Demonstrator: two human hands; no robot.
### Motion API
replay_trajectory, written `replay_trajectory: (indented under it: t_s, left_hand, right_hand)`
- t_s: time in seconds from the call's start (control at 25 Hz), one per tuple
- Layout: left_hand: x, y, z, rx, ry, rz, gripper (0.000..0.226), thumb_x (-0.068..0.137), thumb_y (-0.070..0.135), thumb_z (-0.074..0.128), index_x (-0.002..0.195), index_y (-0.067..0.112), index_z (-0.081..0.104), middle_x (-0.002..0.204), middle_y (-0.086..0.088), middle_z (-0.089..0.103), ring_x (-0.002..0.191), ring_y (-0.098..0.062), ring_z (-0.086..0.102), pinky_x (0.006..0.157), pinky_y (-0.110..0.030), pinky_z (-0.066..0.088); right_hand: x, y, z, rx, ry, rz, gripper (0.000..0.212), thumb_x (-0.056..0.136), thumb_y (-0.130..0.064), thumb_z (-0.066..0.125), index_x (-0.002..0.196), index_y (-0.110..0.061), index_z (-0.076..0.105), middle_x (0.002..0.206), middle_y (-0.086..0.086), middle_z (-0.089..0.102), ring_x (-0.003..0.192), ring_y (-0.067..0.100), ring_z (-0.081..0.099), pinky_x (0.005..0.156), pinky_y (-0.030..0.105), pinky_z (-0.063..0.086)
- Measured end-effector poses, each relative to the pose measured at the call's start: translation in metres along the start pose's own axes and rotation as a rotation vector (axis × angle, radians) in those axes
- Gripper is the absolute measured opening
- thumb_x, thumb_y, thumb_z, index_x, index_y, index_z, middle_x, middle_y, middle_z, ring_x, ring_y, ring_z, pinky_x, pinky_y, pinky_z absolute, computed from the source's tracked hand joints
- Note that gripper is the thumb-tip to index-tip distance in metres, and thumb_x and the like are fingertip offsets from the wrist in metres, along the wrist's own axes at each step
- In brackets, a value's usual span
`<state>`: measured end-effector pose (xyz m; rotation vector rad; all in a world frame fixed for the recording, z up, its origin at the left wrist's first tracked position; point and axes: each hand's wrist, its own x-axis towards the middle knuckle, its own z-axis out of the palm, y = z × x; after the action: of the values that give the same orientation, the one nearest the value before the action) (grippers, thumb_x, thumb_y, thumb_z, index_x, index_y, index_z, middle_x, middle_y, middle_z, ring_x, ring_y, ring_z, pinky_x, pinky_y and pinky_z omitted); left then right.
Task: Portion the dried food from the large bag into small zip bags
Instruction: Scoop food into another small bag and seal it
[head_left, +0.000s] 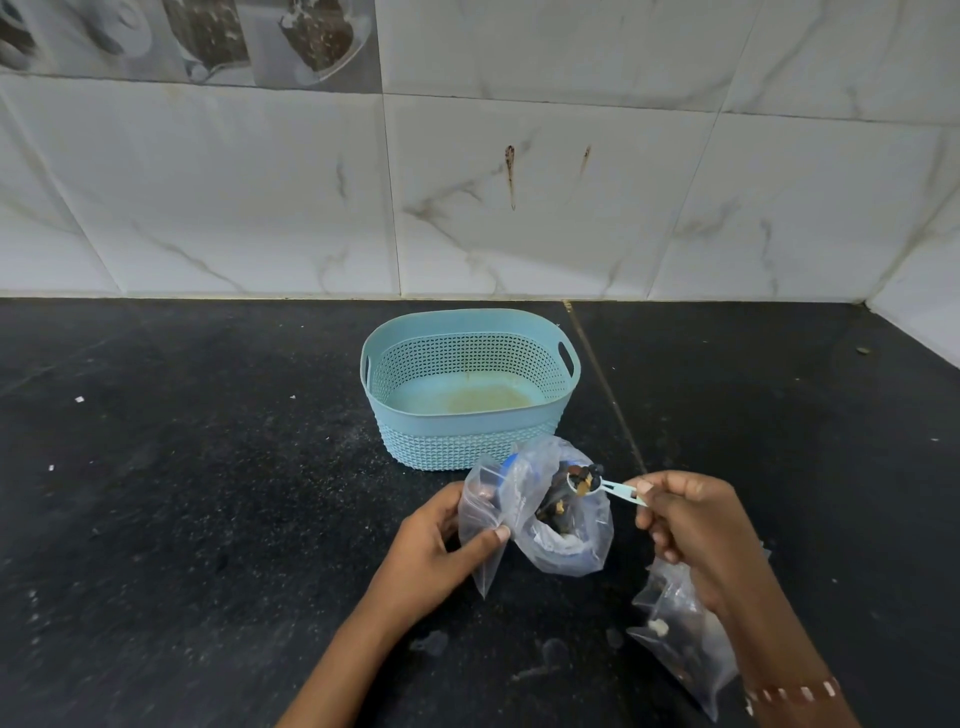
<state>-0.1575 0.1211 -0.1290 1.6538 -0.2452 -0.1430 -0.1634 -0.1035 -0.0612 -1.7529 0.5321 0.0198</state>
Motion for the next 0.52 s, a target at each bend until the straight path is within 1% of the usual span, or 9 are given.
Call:
replay_trajectory:
  t_s: [0.24, 0.36, 0.4, 0.44, 0.48, 0.52]
  left_hand:
    - [0.0, 0.0, 0.0, 0.022, 0.011, -0.003, 0.033, 0.08, 0.013, 0.07, 0.11, 0.023, 0.062, 0.107, 0.01, 0.071, 0.102, -0.006, 0.065, 0.089, -0.021, 0.051]
    - [-0.001, 0.0, 0.001, 0.045, 0.015, 0.002, 0.031, 0.08, 0.014, 0.069, 0.109, 0.025, 0.061, 0.105, 0.016, 0.07, 0.099, -0.001, 0.065, 0.085, -0.017, 0.05]
    - [-0.001, 0.0, 0.001, 0.057, 0.015, 0.008, 0.031, 0.081, 0.014, 0.069, 0.109, 0.025, 0.061, 0.105, 0.019, 0.069, 0.099, 0.0, 0.065, 0.084, -0.015, 0.05]
    - [-0.002, 0.001, 0.001, 0.066, 0.017, 0.013, 0.031, 0.081, 0.015, 0.069, 0.109, 0.026, 0.061, 0.105, 0.02, 0.069, 0.099, 0.001, 0.064, 0.083, -0.015, 0.05]
    - [-0.002, 0.001, 0.001, 0.073, 0.02, 0.021, 0.032, 0.081, 0.015, 0.069, 0.11, 0.026, 0.061, 0.105, 0.02, 0.069, 0.099, 0.001, 0.064, 0.084, -0.016, 0.05]
    - [-0.002, 0.001, 0.001, 0.08, 0.024, 0.029, 0.032, 0.081, 0.016, 0.069, 0.11, 0.026, 0.061, 0.105, 0.019, 0.069, 0.099, 0.0, 0.065, 0.084, -0.017, 0.051]
  right_hand:
    - [-0.013, -0.019, 0.006, 0.073, -0.076, -0.067, 0.02, 0.09, 0.0, 0.048, 0.081, -0.002, 0.066, 0.045, 0.002, 0.051, 0.036, 0.008, 0.034, 0.032, 0.016, 0.026]
    - [-0.023, -0.025, 0.02, 0.001, -0.11, -0.166, 0.017, 0.089, -0.006, 0.053, 0.08, -0.01, 0.067, 0.047, 0.0, 0.055, 0.036, 0.007, 0.037, 0.034, 0.016, 0.029]
    - [-0.026, -0.023, 0.028, -0.074, -0.107, -0.241, 0.016, 0.088, -0.009, 0.055, 0.079, -0.012, 0.067, 0.05, -0.001, 0.058, 0.036, 0.004, 0.04, 0.036, 0.013, 0.032]
    - [-0.029, -0.018, 0.039, -0.19, -0.089, -0.36, 0.015, 0.088, -0.009, 0.056, 0.078, -0.013, 0.067, 0.054, -0.002, 0.06, 0.038, 0.001, 0.045, 0.04, 0.01, 0.035]
    - [-0.032, -0.013, 0.049, -0.361, -0.035, -0.527, 0.016, 0.087, -0.007, 0.056, 0.079, -0.013, 0.068, 0.058, -0.004, 0.061, 0.044, -0.001, 0.05, 0.045, 0.006, 0.037]
    - [-0.035, -0.007, 0.058, -0.548, 0.036, -0.714, 0.017, 0.085, -0.004, 0.056, 0.081, -0.013, 0.069, 0.06, -0.004, 0.062, 0.05, 0.001, 0.056, 0.05, 0.007, 0.039]
